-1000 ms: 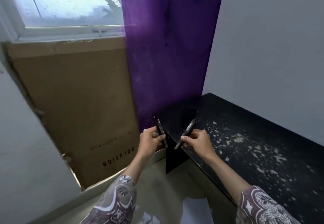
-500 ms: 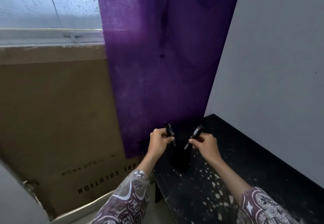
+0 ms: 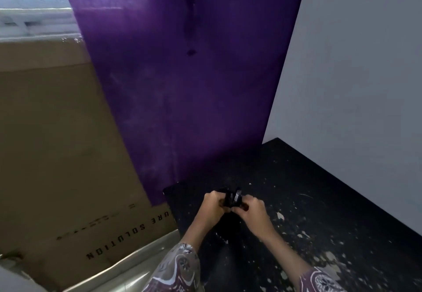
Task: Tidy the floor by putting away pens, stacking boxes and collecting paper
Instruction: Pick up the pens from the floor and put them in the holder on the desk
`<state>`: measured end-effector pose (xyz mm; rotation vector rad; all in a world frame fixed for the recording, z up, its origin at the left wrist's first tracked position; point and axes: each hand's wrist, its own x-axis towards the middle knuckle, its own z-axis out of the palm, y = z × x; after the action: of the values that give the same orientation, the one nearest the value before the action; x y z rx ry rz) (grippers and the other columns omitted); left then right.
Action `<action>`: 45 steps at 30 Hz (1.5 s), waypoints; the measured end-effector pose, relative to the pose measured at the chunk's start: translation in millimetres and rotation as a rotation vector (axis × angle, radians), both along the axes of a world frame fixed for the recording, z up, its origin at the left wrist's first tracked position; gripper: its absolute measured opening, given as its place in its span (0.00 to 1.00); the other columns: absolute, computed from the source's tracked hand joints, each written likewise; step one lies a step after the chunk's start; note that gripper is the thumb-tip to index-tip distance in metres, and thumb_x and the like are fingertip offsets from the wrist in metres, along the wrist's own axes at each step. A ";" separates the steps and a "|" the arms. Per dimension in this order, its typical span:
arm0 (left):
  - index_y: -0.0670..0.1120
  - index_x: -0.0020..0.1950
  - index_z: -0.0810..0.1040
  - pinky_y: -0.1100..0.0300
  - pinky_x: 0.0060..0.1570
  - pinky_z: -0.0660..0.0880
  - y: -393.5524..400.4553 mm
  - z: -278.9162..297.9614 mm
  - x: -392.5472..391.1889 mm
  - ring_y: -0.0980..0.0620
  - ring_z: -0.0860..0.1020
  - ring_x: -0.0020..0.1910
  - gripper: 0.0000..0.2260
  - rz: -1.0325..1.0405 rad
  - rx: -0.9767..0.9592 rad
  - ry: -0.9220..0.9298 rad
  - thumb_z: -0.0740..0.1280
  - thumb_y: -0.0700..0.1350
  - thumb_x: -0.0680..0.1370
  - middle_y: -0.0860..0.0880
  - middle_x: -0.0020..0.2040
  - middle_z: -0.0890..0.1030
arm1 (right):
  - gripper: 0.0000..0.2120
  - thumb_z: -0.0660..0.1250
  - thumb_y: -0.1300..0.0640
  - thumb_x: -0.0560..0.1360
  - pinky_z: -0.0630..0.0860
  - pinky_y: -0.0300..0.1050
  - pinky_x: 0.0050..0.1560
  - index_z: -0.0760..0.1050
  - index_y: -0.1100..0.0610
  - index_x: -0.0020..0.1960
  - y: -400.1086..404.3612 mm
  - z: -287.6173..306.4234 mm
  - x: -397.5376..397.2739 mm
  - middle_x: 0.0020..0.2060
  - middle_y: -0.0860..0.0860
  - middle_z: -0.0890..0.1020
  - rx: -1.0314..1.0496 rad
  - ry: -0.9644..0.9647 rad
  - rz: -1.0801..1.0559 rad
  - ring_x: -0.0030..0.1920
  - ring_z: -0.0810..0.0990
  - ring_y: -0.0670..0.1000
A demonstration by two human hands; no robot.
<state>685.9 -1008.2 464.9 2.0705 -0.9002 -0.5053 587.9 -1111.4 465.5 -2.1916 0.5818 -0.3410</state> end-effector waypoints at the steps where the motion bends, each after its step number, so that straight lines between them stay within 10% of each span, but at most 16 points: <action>1: 0.38 0.41 0.81 0.62 0.39 0.74 0.3 -1.4 0.5 0.58 0.75 0.37 0.02 -0.020 0.016 -0.014 0.69 0.33 0.70 0.51 0.35 0.78 | 0.03 0.70 0.63 0.71 0.69 0.31 0.35 0.80 0.62 0.44 -1.0 -2.8 1.6 0.34 0.44 0.74 -0.018 0.020 0.005 0.34 0.74 0.41; 26: 0.47 0.66 0.69 0.53 0.64 0.70 62.4 46.2 -18.4 0.50 0.70 0.63 0.26 -0.016 0.123 -0.213 0.72 0.42 0.70 0.48 0.62 0.72 | 0.14 0.71 0.62 0.70 0.65 0.28 0.42 0.75 0.58 0.55 33.0 12.8 -42.0 0.50 0.50 0.71 0.002 0.013 -0.116 0.49 0.73 0.47; 45: 0.44 0.64 0.71 0.60 0.59 0.70 349.8 90.9 -167.7 0.51 0.72 0.61 0.20 0.098 0.099 -0.302 0.69 0.47 0.74 0.47 0.62 0.74 | 0.14 0.70 0.57 0.71 0.73 0.40 0.50 0.76 0.59 0.56 262.3 77.9 -167.9 0.53 0.53 0.77 -0.027 -0.103 -0.057 0.52 0.76 0.51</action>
<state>518.1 -658.4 555.8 2.3093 -0.9553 -0.1902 420.0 -849.0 543.3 -2.1724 0.5862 -0.4909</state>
